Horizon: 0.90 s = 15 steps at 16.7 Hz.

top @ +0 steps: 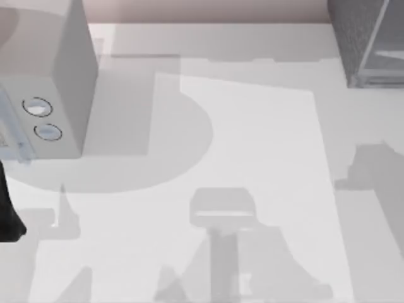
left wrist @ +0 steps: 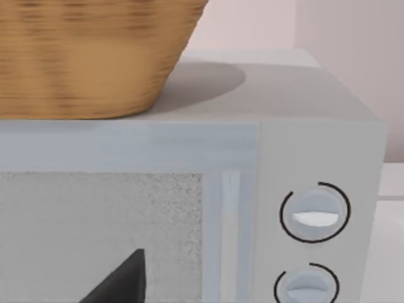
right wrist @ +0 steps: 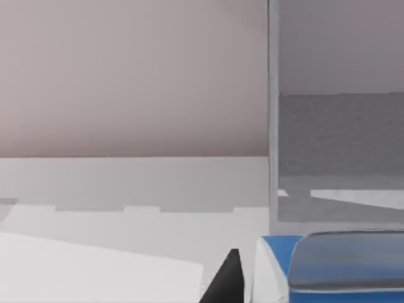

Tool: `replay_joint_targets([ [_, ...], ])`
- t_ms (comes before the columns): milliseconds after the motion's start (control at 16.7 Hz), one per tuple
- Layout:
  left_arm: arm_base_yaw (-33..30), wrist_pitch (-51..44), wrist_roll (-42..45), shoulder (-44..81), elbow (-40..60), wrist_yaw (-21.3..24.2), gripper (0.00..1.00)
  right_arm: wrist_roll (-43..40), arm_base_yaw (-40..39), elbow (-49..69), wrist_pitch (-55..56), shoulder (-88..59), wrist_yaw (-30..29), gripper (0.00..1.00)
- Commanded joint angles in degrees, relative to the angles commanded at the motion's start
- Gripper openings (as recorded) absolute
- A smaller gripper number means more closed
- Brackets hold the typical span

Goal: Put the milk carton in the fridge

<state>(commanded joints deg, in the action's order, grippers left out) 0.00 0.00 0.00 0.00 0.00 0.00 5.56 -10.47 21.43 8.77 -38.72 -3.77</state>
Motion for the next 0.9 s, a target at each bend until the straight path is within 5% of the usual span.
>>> replay_joint_targets([
  [420, 0.0, 0.0, 0.0, 0.0, 0.0, 0.0, 1.0, -4.4, 8.7, -18.4, -6.9, 32.8, 3.9, 0.0],
  [900, 0.0, 0.0, 0.0, 0.0, 0.0, 0.0, 1.0, -5.6, 10.5, -21.4, -8.8, 38.7, 3.8, 0.0],
])
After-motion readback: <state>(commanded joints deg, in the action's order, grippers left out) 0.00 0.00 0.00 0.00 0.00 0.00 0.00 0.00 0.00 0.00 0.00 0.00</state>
